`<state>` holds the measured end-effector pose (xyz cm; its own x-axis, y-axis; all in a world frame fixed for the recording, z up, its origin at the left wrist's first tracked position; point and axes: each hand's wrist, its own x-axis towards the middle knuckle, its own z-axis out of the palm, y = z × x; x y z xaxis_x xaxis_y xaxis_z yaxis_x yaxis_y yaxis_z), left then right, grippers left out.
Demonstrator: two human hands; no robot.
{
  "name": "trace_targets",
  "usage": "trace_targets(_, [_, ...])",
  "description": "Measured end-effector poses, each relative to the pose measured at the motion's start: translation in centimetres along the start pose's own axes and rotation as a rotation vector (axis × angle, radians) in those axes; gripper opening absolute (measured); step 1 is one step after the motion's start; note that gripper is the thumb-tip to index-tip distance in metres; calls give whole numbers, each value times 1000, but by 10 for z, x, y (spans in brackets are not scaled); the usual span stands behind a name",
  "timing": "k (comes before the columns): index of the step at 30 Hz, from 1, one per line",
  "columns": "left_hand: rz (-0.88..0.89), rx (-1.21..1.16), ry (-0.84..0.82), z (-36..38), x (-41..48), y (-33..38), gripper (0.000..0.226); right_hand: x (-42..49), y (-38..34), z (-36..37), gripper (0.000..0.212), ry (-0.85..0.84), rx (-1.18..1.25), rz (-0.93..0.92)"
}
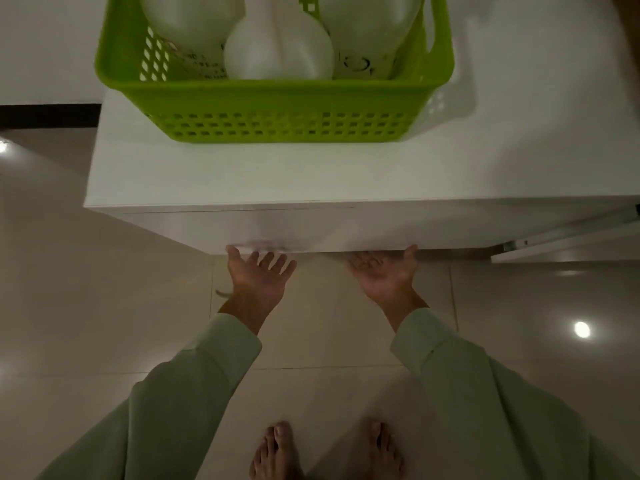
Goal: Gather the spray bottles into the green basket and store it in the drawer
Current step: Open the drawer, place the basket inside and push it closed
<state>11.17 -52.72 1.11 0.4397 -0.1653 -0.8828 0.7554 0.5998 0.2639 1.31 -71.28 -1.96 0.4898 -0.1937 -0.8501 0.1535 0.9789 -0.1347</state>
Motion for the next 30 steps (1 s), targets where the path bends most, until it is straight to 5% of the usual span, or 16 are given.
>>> trace_targets(15, [-59, -103, -31, -28, 18, -13, 90, 1, 12, -22, 105, -11, 119, -50])
trace_targets(18, [-75, -68, 32, -39, 0, -20, 81, -18, 18, -35, 91, 60, 71, -40])
trace_targets(22, [24, -40, 81, -48, -56, -22, 58, -71, 27, -41, 43, 231, -197, -135])
trace_targets(26, [374, 399, 97, -55, -153, -37, 33, -171, 50, -46, 15, 219, -843, -620])
trace_targets(30, [1043, 1158, 4, -54, -228, -39, 27, -244, 43, -44, 26, -40, -1598, -1365])
